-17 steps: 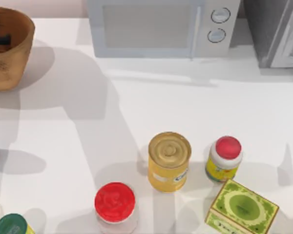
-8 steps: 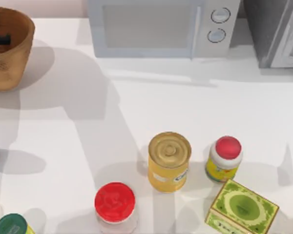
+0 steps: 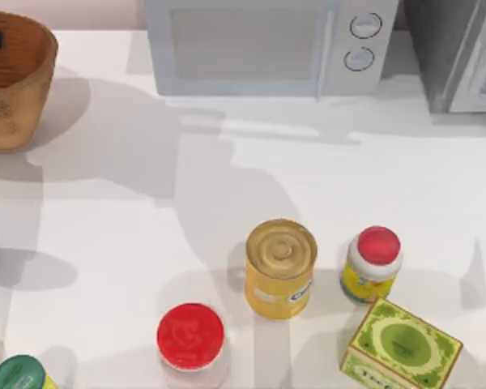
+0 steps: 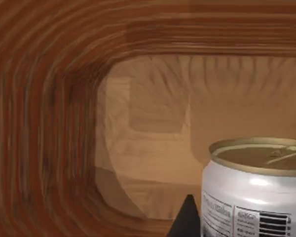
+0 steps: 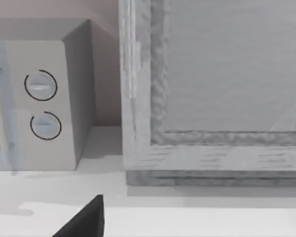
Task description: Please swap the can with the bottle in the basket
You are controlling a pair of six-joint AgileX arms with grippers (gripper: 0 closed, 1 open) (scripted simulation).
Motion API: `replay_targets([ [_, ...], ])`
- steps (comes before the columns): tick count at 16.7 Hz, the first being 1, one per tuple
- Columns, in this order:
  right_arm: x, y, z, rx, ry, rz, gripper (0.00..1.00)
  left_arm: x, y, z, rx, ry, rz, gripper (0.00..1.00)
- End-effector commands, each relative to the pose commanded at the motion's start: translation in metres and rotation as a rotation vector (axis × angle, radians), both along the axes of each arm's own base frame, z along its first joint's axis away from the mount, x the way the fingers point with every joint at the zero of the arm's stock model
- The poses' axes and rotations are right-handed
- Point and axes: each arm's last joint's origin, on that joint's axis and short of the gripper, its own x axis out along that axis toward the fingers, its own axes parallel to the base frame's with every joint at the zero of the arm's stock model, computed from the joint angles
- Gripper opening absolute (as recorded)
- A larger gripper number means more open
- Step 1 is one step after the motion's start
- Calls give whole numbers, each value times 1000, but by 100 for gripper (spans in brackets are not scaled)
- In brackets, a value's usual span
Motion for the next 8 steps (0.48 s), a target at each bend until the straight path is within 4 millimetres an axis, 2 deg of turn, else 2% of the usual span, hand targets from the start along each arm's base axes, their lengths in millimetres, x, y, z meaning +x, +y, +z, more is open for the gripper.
replay_targets([
  [2,0,0,0,0,0,0,100,-36,-13,30,36,-80,1,0],
  [5,0,0,0,0,0,0,100,-110,-34,70,78,-246,2,0],
  [8,0,0,0,0,0,0,100,-197,-50,84,94,-450,5,0],
])
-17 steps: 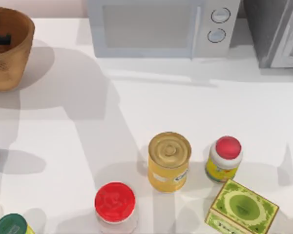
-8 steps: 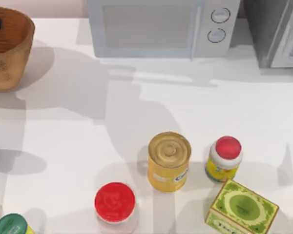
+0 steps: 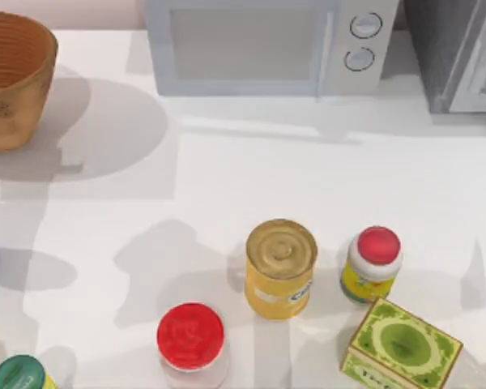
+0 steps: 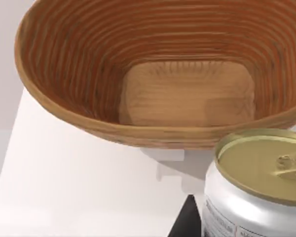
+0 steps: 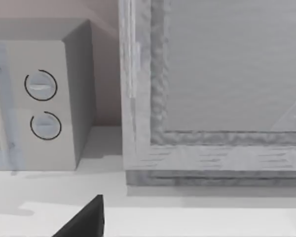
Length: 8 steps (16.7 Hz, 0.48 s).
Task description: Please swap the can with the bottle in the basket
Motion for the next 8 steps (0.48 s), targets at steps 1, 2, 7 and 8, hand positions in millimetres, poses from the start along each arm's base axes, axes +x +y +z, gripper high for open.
replay_targets([
  [1,0,0,0,0,0,0,100,-28,-4,-3,-1,-70,-3,0],
  [2,0,0,0,0,0,0,100,-53,-7,-11,-4,-138,-7,0],
  [7,0,0,0,0,0,0,100,-136,-16,-79,-52,-443,-44,0],
  [8,0,0,0,0,0,0,100,-144,-17,-94,-65,-495,-55,0],
])
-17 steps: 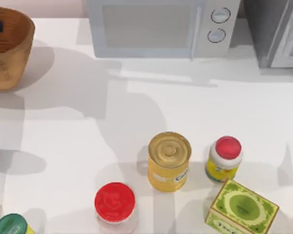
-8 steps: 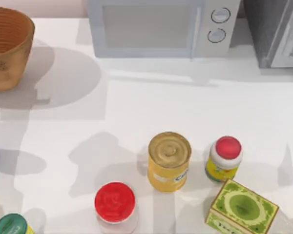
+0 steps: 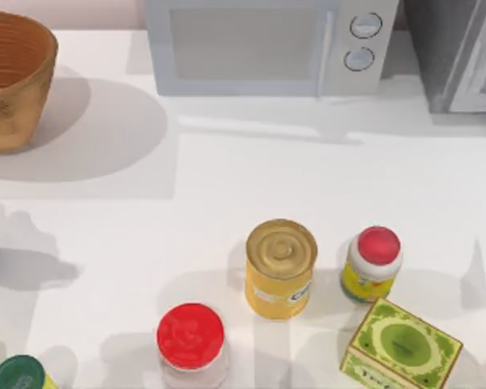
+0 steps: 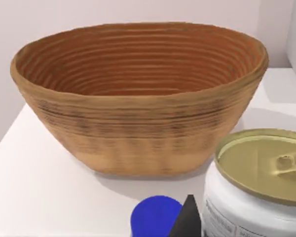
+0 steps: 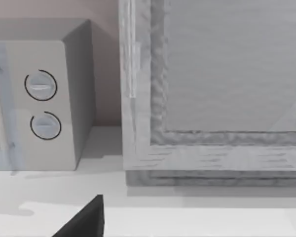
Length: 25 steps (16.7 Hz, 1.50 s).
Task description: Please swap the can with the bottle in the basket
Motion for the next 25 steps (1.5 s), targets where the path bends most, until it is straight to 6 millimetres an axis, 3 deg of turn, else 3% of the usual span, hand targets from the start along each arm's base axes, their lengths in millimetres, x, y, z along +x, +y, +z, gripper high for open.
replay_targets([
  [3,0,0,0,0,0,0,100,-12,-2,-37,-29,-130,-37,0],
  [5,0,0,0,0,0,0,100,-14,-3,-51,-41,-189,-58,0],
  [13,0,0,0,0,0,0,100,-15,-3,-58,-47,-223,-69,0],
  [16,0,0,0,0,0,0,100,-13,-4,-49,-51,-228,-94,0],
  [20,0,0,0,0,0,0,100,0,-9,-19,-66,-232,-207,0],
  [25,0,0,0,0,0,0,100,50,-25,24,-100,-221,-465,0],
])
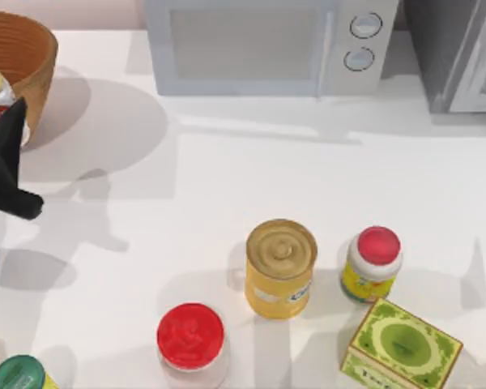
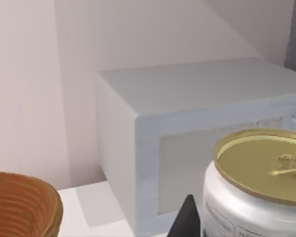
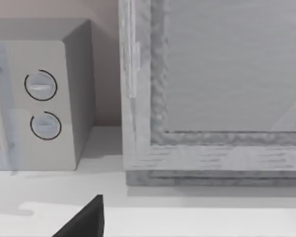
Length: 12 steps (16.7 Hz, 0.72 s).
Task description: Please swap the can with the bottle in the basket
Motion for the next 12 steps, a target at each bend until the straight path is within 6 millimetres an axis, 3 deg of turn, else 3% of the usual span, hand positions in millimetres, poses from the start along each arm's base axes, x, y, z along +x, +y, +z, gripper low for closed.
replay_targets([
  [3,0,0,0,0,0,0,100,50,-17,13,-2,6,-195,0],
  [6,0,0,0,0,0,0,100,108,-41,5,-3,12,-400,0],
  [9,0,0,0,0,0,0,100,163,-69,-25,-3,15,-602,0],
  [12,0,0,0,0,0,0,100,205,-98,-74,-2,15,-791,0],
])
